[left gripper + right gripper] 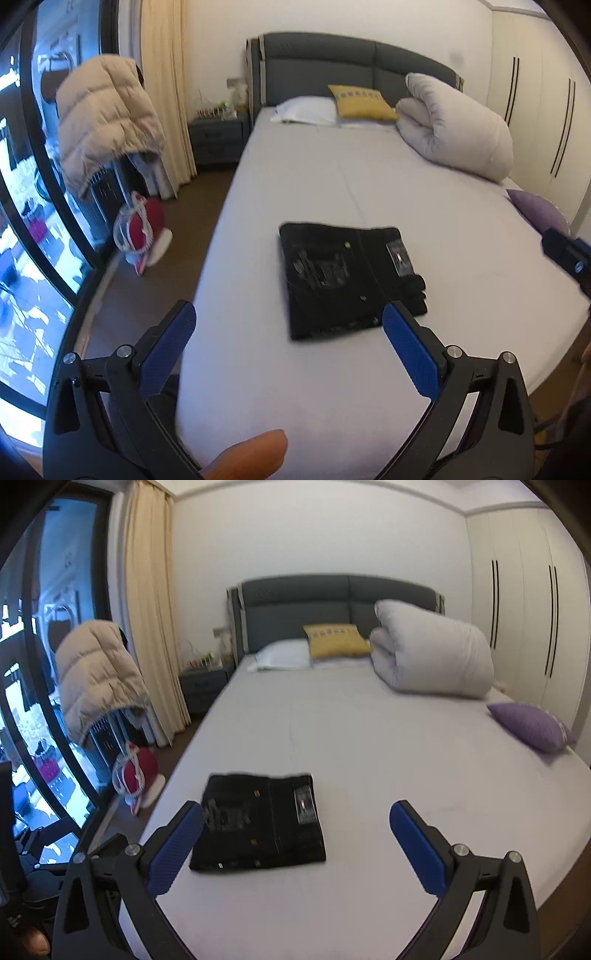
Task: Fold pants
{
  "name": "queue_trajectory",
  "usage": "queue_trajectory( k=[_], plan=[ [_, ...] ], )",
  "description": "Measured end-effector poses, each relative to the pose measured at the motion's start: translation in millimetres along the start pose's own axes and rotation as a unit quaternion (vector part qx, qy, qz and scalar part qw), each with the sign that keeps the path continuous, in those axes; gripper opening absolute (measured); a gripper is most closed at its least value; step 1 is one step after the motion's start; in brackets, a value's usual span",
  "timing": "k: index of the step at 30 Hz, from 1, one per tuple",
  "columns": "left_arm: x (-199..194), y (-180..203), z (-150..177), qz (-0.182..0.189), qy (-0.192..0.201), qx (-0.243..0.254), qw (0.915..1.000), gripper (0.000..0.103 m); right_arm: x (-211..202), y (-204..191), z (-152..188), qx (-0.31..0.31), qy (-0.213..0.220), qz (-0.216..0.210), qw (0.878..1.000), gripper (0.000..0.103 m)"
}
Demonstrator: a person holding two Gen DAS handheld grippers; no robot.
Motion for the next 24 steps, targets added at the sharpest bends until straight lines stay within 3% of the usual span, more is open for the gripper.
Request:
queue_trajectory(
  k=[7, 24],
  plan=[
    [33.1, 0.5, 12.2, -0.003, -0.031, -0.011, 0.9995, 0.103, 14.5, 0.6, 22.1, 0.006, -0.039, 0.008, 0.999, 0.103],
    [61.2, -4.5, 17.9, -0.011, -0.047, -0.014, 0.9987, 0.103, 25.0, -3.9, 31.6, -0.002, -0.061, 0.003, 0.998, 0.103]
  ],
)
Point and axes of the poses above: each gripper's, at about its wrist camera, not at the fingertips, and x roughly the way its jaws point, y to its right, z to its underside, the point moved 10 cm from there along x, roughly the way its jaws point, and after that the axes turned 1 degree about x, right-handed, at the moved point
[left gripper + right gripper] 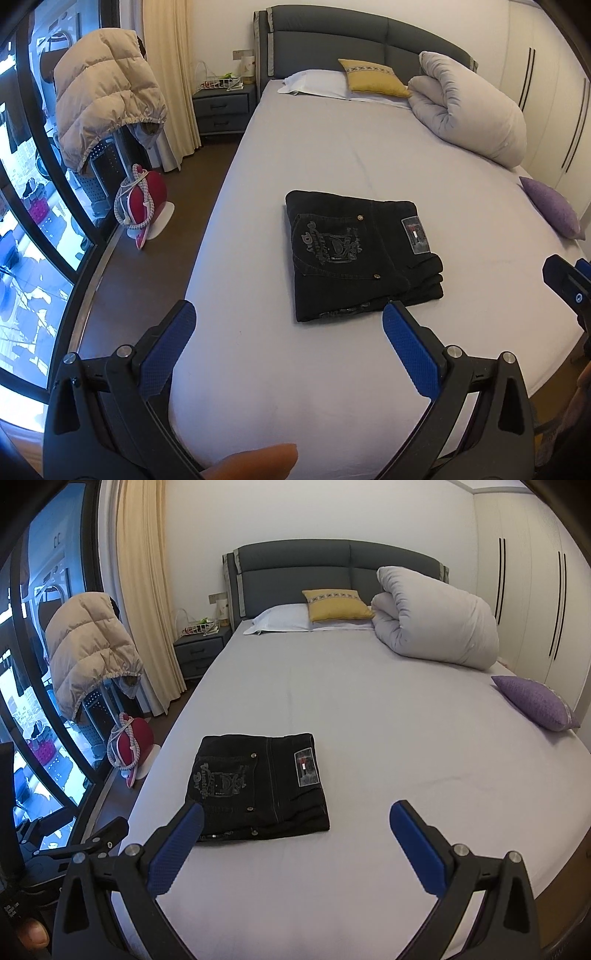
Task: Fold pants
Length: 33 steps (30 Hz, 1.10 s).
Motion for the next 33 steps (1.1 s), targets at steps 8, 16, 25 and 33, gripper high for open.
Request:
queue_trajectory(
  k=[8, 16, 25, 33],
  plan=[
    [1.1, 0.3, 0.7, -0.002, 0.001, 0.003, 1.0000, 0.103, 0.5, 0.2, 1.1, 0.001, -0.001, 0.000, 1.000, 0.103],
    [2.2, 2.1, 3.7, -0.001, 0.002, 0.008, 1.0000, 0.103, 2.7, -0.4, 6.3, 0.002, -0.004, -0.002, 1.000, 0.103],
    [0.8, 2.8, 5.8, -0.001, 0.000, 0.010, 0.9999, 0.103, 2.5, -0.7, 6.3, 0.003, -0.005, -0.002, 1.000, 0.103],
    [0.9, 3.1, 5.5, 0.000, 0.000, 0.010, 0.9999, 0.103, 2.5, -1.1, 6.7, 0.004, -0.006, -0.003, 1.000, 0.103]
  ],
)
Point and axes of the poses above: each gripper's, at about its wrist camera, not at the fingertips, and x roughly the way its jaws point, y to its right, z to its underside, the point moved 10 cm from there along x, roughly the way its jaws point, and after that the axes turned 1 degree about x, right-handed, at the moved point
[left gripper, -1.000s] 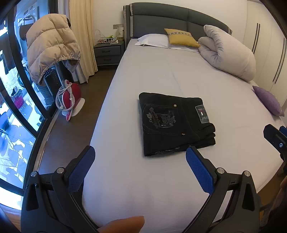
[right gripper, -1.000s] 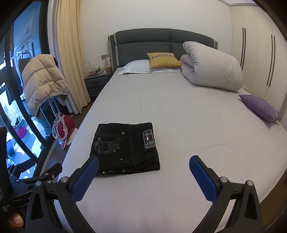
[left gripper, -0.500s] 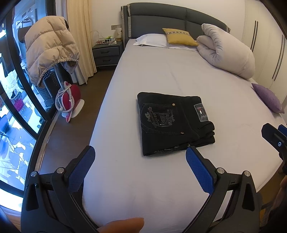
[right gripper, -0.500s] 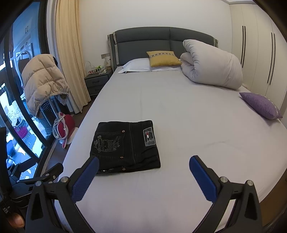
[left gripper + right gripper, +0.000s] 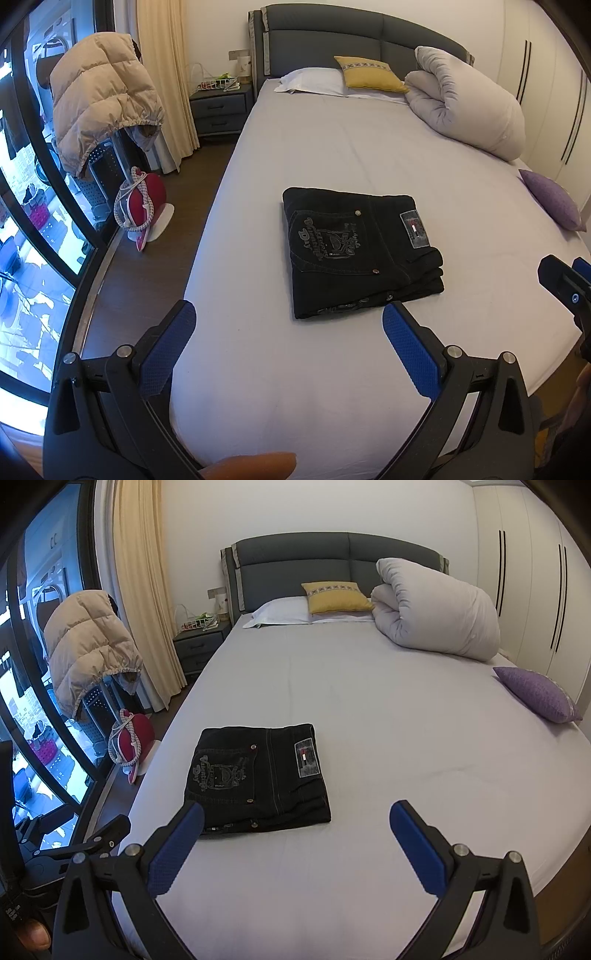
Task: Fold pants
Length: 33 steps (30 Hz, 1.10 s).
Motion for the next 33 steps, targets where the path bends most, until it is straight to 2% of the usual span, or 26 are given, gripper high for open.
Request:
queue_trajectory(
  k=[33],
  plan=[
    [0.6, -5.7, 0.8, -0.001, -0.002, 0.008, 1.0000, 0.103, 0.4, 1.4, 8.9, 0.000, -0.005, -0.001, 1.000, 0.103]
  ],
)
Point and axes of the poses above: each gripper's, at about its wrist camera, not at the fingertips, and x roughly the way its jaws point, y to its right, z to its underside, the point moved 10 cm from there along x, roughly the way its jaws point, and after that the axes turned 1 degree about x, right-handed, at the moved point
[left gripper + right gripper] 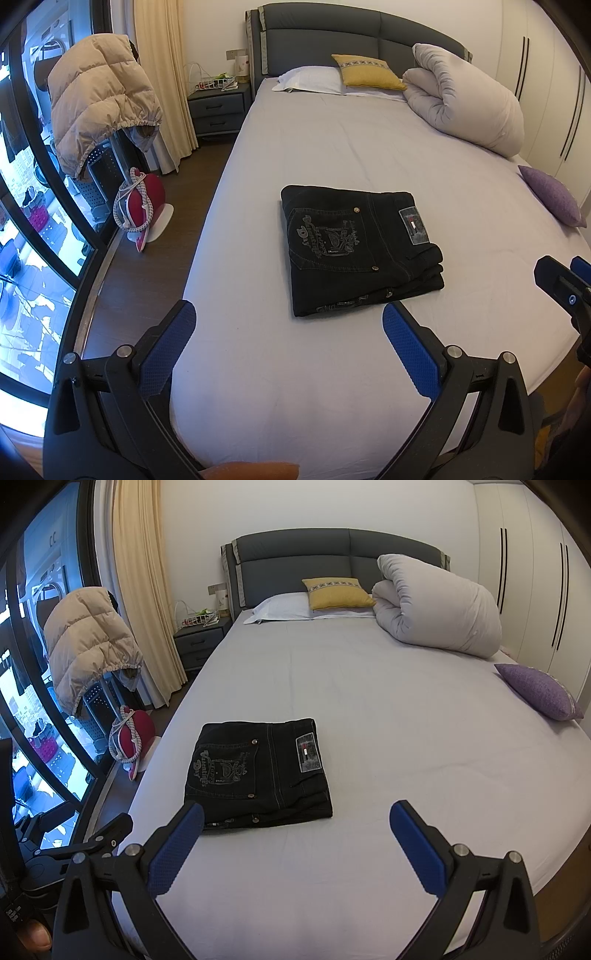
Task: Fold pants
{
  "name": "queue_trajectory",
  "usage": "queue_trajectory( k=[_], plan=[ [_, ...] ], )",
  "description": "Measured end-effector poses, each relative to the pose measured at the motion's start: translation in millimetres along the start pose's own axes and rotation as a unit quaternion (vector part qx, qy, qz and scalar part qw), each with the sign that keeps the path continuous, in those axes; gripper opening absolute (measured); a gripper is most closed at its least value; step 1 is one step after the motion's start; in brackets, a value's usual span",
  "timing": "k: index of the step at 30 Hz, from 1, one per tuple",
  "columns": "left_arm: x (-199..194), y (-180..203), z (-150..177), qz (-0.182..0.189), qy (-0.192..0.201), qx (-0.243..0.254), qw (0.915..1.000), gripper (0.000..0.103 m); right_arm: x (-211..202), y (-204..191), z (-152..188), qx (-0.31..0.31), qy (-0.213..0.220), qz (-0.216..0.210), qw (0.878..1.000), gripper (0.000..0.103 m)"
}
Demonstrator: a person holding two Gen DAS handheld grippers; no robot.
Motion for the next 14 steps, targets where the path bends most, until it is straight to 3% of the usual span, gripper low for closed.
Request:
queue_trajectory(
  k=[14],
  plan=[
    [4.3, -1.6, 1.9, -0.003, 0.000, 0.014, 0.9999, 0.103, 2.3, 1.9, 18.6, 0.002, -0.008, -0.005, 1.000, 0.103]
  ],
)
Point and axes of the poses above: each gripper's, at about its wrist camera, not at the fingertips, and x roughly the way its jaws point, y to its right, z to its underside, the point moved 10 cm from there along x, roughly the way its jaws point, and after that the axes turned 1 degree about x, right-handed, at the moved point
